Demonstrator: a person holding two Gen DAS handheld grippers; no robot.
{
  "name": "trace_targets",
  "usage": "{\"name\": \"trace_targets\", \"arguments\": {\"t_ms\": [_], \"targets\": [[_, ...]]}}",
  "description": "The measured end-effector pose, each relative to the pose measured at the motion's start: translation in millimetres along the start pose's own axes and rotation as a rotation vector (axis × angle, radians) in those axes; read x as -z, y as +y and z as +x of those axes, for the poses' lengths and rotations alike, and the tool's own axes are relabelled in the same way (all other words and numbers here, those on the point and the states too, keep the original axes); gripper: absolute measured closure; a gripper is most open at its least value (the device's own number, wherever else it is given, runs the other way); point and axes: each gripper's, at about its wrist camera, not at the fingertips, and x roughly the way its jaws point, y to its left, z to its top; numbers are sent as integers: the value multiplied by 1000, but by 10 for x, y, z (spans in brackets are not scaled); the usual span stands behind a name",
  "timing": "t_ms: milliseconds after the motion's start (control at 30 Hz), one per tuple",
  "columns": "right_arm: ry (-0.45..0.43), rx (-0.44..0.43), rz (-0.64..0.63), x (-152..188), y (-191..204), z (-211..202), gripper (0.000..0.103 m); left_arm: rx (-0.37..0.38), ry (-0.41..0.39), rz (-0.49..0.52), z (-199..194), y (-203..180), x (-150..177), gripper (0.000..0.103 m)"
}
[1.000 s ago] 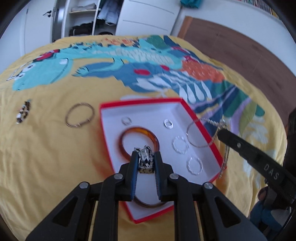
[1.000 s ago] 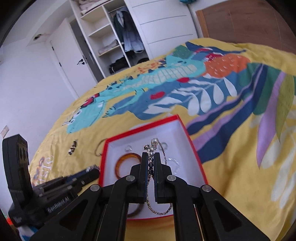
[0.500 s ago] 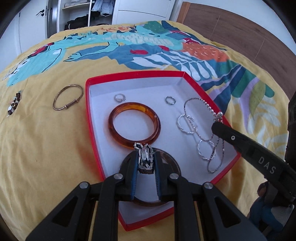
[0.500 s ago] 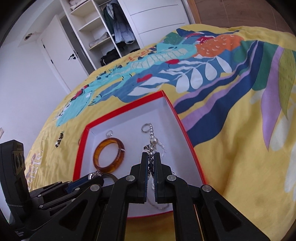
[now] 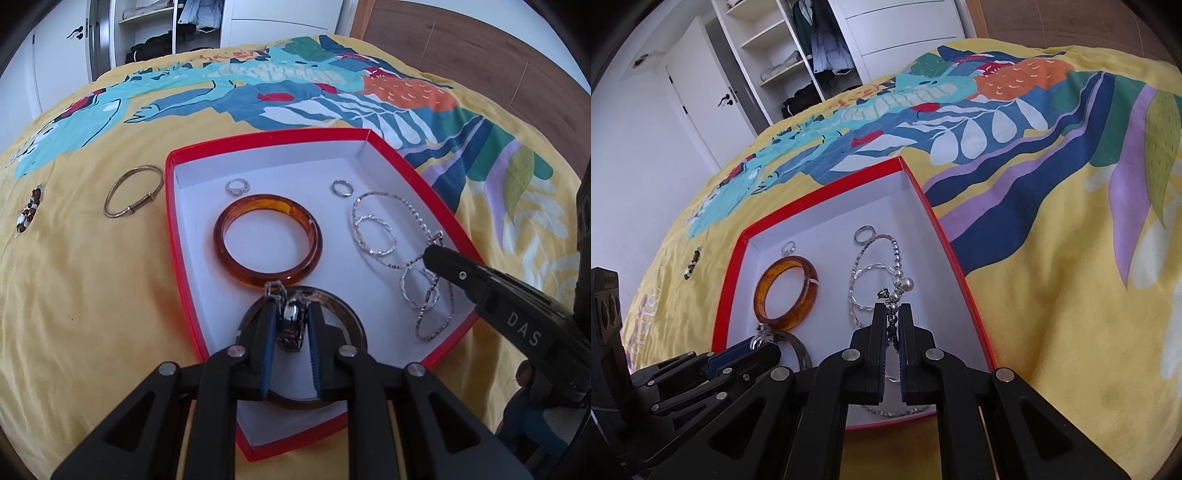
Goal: Organize jewelry
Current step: 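Carry the watch and necklace into the red box and open both tools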
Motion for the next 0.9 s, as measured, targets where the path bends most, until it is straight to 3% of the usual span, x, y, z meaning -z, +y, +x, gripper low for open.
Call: {"name": "trace_targets", "arguments": {"t_ms": [167,533,667,900], "targets": [[-4,10,17,4,-49,-36,92,3,4,0,5,-1,-2,87],[-21,21,44,19,-84,-189,75,28,14,4,-68,-41,-8,86],[-35,31,56,13,-105,-290,74,33,5,5,-136,-55,-21,75],[-58,46,74,1,-142,-446,68,42,-10,17,-250,-95,-43,74]]}}
